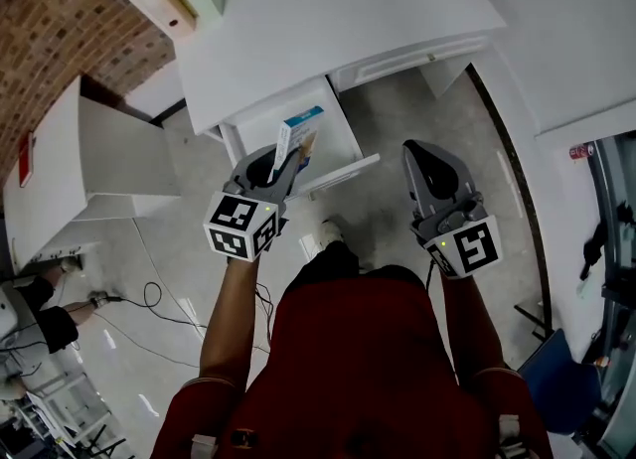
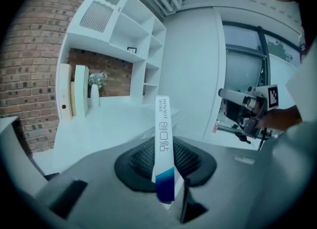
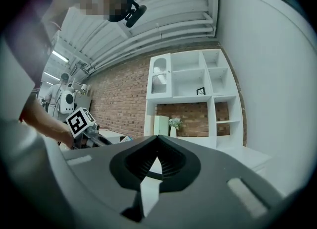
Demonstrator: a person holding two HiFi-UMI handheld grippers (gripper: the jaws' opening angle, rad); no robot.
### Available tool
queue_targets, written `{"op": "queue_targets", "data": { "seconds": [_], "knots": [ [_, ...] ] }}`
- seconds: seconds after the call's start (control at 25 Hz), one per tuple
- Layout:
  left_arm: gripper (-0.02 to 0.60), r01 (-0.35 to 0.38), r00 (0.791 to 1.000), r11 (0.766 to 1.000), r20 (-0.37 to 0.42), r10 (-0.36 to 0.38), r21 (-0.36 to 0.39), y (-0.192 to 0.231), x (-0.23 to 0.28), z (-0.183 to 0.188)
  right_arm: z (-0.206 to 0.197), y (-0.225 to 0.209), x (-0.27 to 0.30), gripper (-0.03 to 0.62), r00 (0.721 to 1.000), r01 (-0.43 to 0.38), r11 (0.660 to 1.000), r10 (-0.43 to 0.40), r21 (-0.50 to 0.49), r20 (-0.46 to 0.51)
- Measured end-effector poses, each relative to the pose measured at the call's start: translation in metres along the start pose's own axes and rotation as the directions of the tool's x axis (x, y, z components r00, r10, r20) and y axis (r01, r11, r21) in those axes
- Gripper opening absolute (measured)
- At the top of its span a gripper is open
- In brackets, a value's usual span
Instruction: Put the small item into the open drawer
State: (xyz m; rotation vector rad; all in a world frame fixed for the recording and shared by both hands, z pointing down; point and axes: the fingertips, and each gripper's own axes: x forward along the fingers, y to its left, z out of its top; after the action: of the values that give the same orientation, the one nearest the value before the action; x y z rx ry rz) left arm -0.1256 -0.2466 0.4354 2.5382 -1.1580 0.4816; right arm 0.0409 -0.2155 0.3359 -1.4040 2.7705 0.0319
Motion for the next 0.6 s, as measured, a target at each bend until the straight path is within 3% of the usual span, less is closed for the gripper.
{"op": "queue_targets", "data": {
  "seconds": [0.16,0.32,0.6],
  "knots": [
    [0.086,0.051,0.992,0.999,-0.118,-0.051,-0.008,0.024,0.04,-0.024,-0.007,-0.017,0.029,0.011,0.999,0.042,0.999,-0.042,-0.004,-0.008],
    [0.086,0.077,0.97,0.996,-0.229,-0.084,-0.038,0.036,0.075,-0.048,-0.02,-0.038,0.048,0.011,0.998,0.055,0.998,-0.055,0.002,-0.041],
    [0.086,0.062,0.902,0.994,-0.422,-0.094,-0.088,0.051,0.126,-0.102,-0.047,-0.072,0.076,0.011,0.996,0.002,1.0,0.0,0.025,-0.095]
  ]
}}
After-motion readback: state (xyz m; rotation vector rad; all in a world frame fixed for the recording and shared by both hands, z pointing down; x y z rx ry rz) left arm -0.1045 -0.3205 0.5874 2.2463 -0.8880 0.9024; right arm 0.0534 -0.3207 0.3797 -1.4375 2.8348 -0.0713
